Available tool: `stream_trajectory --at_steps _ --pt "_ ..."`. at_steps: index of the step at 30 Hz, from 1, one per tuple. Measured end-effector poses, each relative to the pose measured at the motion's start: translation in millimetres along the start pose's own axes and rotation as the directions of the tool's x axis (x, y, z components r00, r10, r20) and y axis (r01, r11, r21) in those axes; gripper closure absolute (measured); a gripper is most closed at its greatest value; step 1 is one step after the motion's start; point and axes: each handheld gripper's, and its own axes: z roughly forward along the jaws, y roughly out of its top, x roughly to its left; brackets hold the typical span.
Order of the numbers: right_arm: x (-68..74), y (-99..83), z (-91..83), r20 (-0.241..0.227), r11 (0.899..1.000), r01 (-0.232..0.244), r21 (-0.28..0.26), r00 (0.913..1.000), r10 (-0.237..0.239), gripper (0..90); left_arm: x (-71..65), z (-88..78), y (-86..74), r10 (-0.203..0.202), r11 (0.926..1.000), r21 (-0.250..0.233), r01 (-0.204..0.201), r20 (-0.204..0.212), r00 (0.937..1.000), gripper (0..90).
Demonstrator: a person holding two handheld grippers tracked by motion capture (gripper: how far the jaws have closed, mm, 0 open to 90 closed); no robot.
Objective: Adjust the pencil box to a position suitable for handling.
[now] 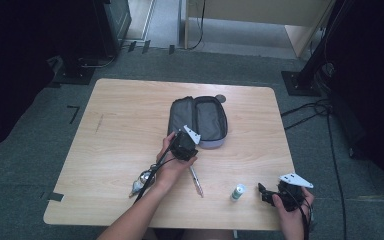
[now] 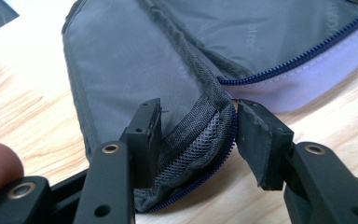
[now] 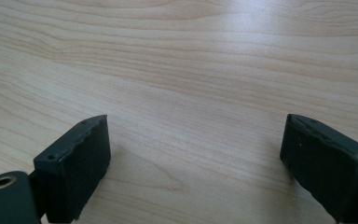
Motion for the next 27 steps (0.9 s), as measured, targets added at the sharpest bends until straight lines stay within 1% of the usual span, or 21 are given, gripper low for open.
stream_trajectory --at_steps 3,4,6,7,8,10,11,12,13,14,15,16,18,19,22,24,25,27 --pt "0.0 0.0 0.0 0.000 1.000 0.000 0.000 1.0000 0.000 7.9 12.3 -0.2 -0.3 -0.018 0.9997 0.014 0.018 -0.018 0.9997 53.2" --pt "0.0 0.0 -0.1 0.001 1.000 0.002 0.002 1.0000 -0.002 7.9 16.9 0.1 -0.6 -0.031 0.9994 0.016 0.031 -0.021 0.9993 53.4" --pt "0.1 0.0 0.0 0.002 1.000 0.003 0.002 1.0000 -0.003 7.9 26.8 1.4 -1.9 -0.062 0.9976 0.030 0.062 -0.016 0.9979 53.4" --pt "0.2 0.0 0.0 0.002 1.000 0.003 0.002 1.0000 -0.003 7.9 31.9 2.0 -2.9 -0.072 0.9965 0.042 0.073 -0.009 0.9973 53.2" --pt "0.2 0.0 0.0 0.003 1.000 0.003 0.002 1.0000 -0.003 7.9 35.8 3.0 -4.1 -0.082 0.9956 0.046 0.082 -0.011 0.9966 52.4" --pt "0.2 0.0 0.0 0.003 1.000 0.003 0.002 1.0000 -0.003 7.9 43.1 4.2 -5.3 -0.096 0.9939 0.053 0.097 -0.023 0.9951 52.4" --pt "0.2 0.0 0.0 0.003 1.000 0.003 0.002 1.0000 -0.003 7.9 43.1 4.2 -5.3 -0.096 0.9939 0.053 0.097 -0.023 0.9951 52.4" --pt "0.2 0.0 0.1 0.003 1.000 0.003 0.002 1.0000 -0.003 7.9 50.6 4.8 -5.4 -0.110 0.9921 0.057 0.112 -0.032 0.9934 52.5" --pt "0.2 0.0 0.1 0.003 1.000 0.003 0.002 1.0000 -0.003 7.9 50.6 4.8 -5.4 -0.110 0.9921 0.057 0.112 -0.032 0.9934 52.5" --pt "0.3 0.0 0.1 0.003 1.000 0.003 0.002 1.0000 -0.003 7.9 58.3 6.5 -5.0 -0.118 0.9906 0.066 0.120 -0.042 0.9922 52.5" --pt "0.3 0.0 0.1 0.003 1.000 0.003 0.002 1.0000 -0.003 8.0 58.3 6.5 -5.0 -0.118 0.9906 0.066 0.120 -0.042 0.9922 52.5" --pt "0.3 0.0 0.1 0.003 1.000 0.003 0.002 1.0000 -0.003 7.9 66.0 8.2 -5.9 -0.123 0.9888 0.077 0.128 -0.058 0.9906 52.4" --pt "0.3 0.0 0.1 0.003 1.000 0.003 0.002 1.0000 -0.003 7.9 74.9 10.6 -8.1 -0.135 0.9860 0.089 0.141 -0.074 0.9882 52.4" --pt "0.2 0.0 0.0 0.003 1.000 0.003 0.002 1.0000 -0.003 7.9 80.0 11.6 -9.3 -0.141 0.9843 0.096 0.148 -0.084 0.9865 52.1" --pt "0.1 0.0 0.0 0.002 1.000 0.003 0.002 1.0000 -0.003 8.0 95.4 11.7 -12.6 -0.183 0.9758 0.100 0.194 -0.113 0.9766 52.0" --pt "0.0 0.0 -0.1 0.001 1.000 0.002 0.002 1.0000 -0.002 7.9 104.2 8.8 -14.5 -0.231 0.9662 0.094 0.240 -0.099 0.9679 50.4" --pt "0.0 0.0 -0.1 0.001 1.000 0.002 0.001 1.0000 -0.002 8.0 106.7 6.5 -15.2 -0.246 0.9633 0.088 0.254 -0.090 0.9651 49.2" --pt "0.0 0.0 0.0 0.001 1.000 0.002 0.001 1.0000 -0.002 7.9 108.7 1.4 -15.1 -0.256 0.9621 0.074 0.263 -0.087 0.9627 48.4"
